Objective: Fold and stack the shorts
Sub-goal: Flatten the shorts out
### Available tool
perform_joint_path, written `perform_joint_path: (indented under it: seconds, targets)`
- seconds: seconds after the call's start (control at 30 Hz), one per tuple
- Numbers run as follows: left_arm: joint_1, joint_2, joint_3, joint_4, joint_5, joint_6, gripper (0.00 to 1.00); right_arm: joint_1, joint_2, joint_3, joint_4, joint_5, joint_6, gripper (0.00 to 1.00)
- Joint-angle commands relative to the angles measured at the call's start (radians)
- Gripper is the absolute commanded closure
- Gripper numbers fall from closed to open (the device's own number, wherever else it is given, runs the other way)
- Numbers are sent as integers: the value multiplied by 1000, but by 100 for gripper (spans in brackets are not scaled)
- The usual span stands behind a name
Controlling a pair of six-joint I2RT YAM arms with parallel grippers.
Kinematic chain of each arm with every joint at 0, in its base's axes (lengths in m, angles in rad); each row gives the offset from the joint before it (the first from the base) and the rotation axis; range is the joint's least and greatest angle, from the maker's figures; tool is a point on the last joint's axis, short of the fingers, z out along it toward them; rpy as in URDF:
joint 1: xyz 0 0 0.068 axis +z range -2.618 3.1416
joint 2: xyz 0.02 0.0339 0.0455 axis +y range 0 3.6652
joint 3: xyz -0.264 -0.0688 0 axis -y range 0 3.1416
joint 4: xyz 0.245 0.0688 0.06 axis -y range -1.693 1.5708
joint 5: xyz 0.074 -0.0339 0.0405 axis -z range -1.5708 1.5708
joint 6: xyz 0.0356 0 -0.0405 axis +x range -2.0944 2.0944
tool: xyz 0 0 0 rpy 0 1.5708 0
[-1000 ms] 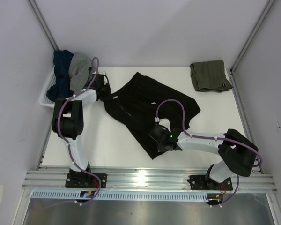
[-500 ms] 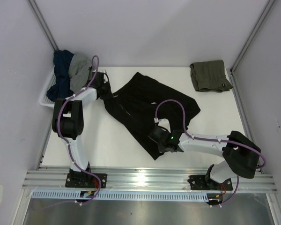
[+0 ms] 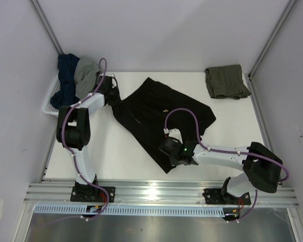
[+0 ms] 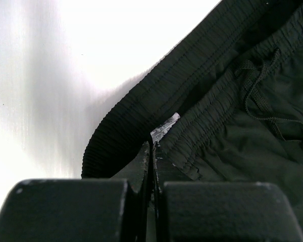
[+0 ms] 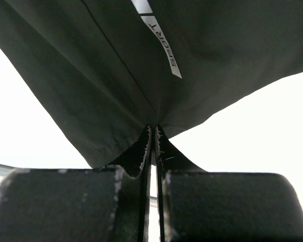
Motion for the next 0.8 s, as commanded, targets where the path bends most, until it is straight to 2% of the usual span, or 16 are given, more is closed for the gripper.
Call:
perform_joint_path:
  seconds: [0.0, 0.4, 0.63, 0.67, 0.7, 0.77]
  targets:
    - [-6, -32, 41, 5, -16, 24, 100, 25, -14, 8, 4, 1, -26, 100]
    - [-6, -38, 77, -21, -16, 25, 100, 114, -56, 57, -59, 40, -70, 100]
    - [-6, -48, 100, -45, -20, 25, 100, 126, -50, 47, -50, -47, -86, 97]
    - [-6, -50, 103, -47, -17, 27, 100, 126, -44, 44, -42, -64, -88, 94]
    - [-6, -53, 101, -47, -16, 27, 100, 127, -38, 41, -31, -99, -92, 81]
    - [-7, -55, 100, -50, -14, 30, 100, 126, -14, 39, -16, -105, -90, 76]
